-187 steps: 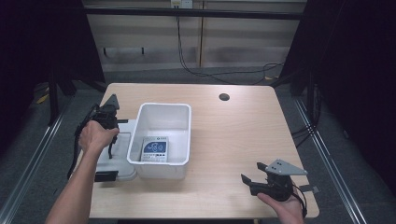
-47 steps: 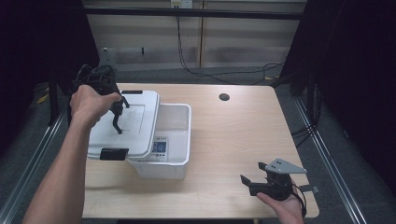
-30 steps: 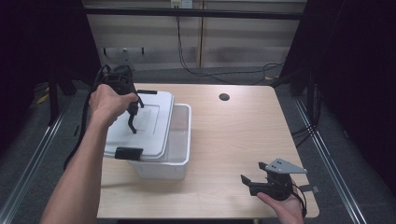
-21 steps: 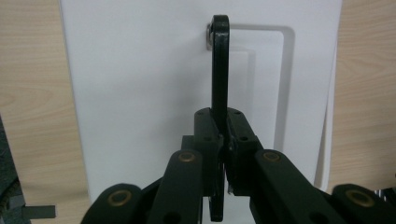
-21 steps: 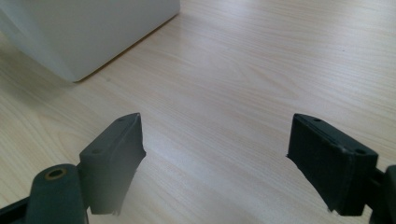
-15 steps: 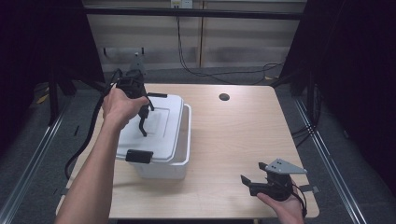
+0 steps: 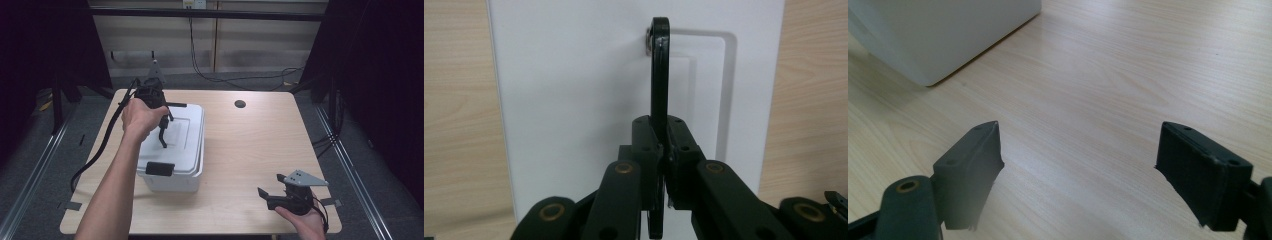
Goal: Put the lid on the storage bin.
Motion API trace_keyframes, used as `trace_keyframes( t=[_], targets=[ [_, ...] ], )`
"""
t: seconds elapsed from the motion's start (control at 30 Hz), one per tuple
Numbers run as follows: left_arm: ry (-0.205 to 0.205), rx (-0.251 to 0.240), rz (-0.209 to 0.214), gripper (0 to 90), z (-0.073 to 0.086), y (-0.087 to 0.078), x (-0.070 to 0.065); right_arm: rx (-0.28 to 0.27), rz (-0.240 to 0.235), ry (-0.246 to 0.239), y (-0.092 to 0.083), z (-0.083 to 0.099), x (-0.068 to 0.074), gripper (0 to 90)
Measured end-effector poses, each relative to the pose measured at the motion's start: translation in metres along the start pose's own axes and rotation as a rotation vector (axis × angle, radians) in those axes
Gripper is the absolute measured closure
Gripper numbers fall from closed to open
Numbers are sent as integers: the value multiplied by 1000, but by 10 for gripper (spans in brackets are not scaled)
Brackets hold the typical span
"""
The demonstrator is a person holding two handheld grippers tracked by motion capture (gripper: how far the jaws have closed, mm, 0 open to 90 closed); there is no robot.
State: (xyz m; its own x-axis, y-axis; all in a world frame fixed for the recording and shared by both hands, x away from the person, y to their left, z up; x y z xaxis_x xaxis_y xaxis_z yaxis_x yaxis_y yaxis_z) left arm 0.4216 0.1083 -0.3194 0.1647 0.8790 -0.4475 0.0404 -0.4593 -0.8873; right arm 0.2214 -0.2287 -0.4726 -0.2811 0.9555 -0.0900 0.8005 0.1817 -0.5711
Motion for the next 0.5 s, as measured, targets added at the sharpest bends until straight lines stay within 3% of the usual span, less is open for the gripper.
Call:
trace_keyframes(
  t=[0.4, 0.5],
  targets=[
    [-54, -19, 26, 851, 0, 5, 1, 0, 2, -2, 0, 0, 0, 175],
    [-50, -12, 38, 850, 0, 5, 4, -1, 1, -5, 0, 0, 0, 176]
  ],
)
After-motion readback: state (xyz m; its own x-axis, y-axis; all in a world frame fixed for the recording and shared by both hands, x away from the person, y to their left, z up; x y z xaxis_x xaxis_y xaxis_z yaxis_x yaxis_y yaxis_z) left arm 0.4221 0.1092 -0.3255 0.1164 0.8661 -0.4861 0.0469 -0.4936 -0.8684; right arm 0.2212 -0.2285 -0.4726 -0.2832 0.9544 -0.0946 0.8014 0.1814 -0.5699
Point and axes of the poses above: each handheld gripper's, and its own axes: y roughly forward along the jaws, z roughly out of its underside, x roughly to its left, the point moved 4 cm from there along y, roughly forward along the jaws, and after that the axes turned 15 degrees about z, right-handed, at the moved point
